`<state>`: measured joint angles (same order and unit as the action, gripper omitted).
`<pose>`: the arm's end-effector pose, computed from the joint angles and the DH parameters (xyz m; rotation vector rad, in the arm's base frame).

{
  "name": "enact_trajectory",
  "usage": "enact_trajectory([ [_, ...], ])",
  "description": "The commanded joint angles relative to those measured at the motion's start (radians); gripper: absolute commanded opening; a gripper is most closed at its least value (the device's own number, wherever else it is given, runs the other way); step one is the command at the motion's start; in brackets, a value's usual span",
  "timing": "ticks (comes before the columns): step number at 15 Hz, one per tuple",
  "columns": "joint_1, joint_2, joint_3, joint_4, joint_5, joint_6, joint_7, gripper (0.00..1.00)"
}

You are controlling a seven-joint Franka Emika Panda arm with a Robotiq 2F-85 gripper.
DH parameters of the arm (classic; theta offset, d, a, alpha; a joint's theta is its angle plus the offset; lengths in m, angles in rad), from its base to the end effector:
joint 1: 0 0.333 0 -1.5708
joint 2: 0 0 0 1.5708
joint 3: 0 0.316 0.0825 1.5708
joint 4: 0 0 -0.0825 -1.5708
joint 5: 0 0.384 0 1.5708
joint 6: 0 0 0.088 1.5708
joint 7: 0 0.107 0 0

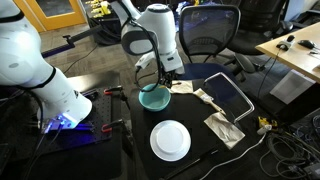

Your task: Take the pencil out of the bowl and put it on the table

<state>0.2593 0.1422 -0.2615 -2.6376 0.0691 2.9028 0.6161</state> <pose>0.4404 -0.0085 0.2111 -2.9335 1.0369 -0.1989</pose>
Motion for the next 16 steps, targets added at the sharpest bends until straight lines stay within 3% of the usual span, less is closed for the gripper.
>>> enact_trajectory([
  [1, -0.072, -0.121, 0.005, -0.022, -0.099, -0.03, 0.153, 0.02],
  [6, -0.207, -0.113, 0.05, 0.058, -0.175, -0.035, 0.282, 0.02],
  [7, -0.17, -0.095, -0.002, 0.083, -0.186, -0.037, 0.298, 0.02],
  [8, -0.234, -0.078, 0.051, 0.105, -0.172, -0.042, 0.288, 0.02],
  [16, -0.289, 0.13, 0.077, 0.28, -0.006, -0.072, 0.187, 0.02],
])
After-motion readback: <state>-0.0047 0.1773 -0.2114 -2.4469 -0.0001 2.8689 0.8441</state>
